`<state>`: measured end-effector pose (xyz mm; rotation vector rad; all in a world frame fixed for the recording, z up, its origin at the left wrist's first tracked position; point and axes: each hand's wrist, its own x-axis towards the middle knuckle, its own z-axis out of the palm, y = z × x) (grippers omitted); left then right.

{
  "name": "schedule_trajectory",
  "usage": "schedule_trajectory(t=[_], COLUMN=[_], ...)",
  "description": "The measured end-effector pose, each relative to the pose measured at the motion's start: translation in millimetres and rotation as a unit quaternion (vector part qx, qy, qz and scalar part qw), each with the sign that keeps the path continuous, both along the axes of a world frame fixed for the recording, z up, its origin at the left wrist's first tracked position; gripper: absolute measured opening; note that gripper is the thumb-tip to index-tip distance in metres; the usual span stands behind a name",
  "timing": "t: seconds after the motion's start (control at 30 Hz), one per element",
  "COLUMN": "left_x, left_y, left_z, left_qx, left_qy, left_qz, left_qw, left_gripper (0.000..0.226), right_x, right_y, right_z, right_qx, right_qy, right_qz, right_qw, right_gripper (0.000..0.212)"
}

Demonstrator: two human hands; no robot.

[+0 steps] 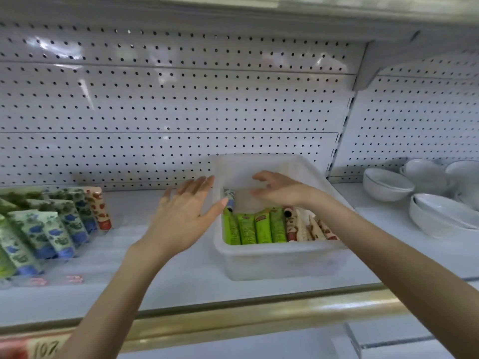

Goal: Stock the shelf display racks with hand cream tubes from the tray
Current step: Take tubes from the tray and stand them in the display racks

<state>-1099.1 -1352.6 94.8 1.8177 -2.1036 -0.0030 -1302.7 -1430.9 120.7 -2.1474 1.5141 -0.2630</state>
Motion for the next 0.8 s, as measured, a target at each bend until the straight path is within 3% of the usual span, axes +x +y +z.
schedule_trajectory(t=[0.13, 0.3, 0.43, 0.5, 0.67, 0.8], left_x=[-0.9, 2.5, 7.7, 13.3, 18.8, 19.1], left_y=[-13.5, -25.6, -30.1, -32.3, -34.0, -36.6], left_z=[4.4, 5.0, 5.2, 5.1, 6.1, 6.0], left_qx=[0.006, 0.036, 0.057, 0.058, 0.08, 0.096], left_qy=[0.011, 0.026, 0.042, 0.048, 0.089, 0.129], left_qz=[-0.015, -0.017, -0.027, -0.029, -0.038, -0.051], left_qw=[1.0, 0.999, 0.997, 0.997, 0.992, 0.986], left_gripper=[0.095, 0.064, 0.063, 0.066, 0.059, 0.057], right_x=[16.4, 41.7, 58.1, 62.5, 55.6, 50.5], right_y=[-36.5, -65.8, -81.2, -85.5, -88.9, -89.0], right_z=[-3.2, -18.6, -41.2, -51.3, -61.2, -64.1], right_qx=[0.054, 0.128, 0.168, 0.2, 0.322, 0.352], right_qy=[-0.05, -0.085, -0.09, -0.122, -0.296, -0.316], right_qz=[-0.027, -0.069, -0.107, -0.127, -0.158, -0.145], right_qw=[0.997, 0.986, 0.976, 0.964, 0.885, 0.869], right_gripper=[0.055, 0.056, 0.027, 0.007, 0.004, 0.005])
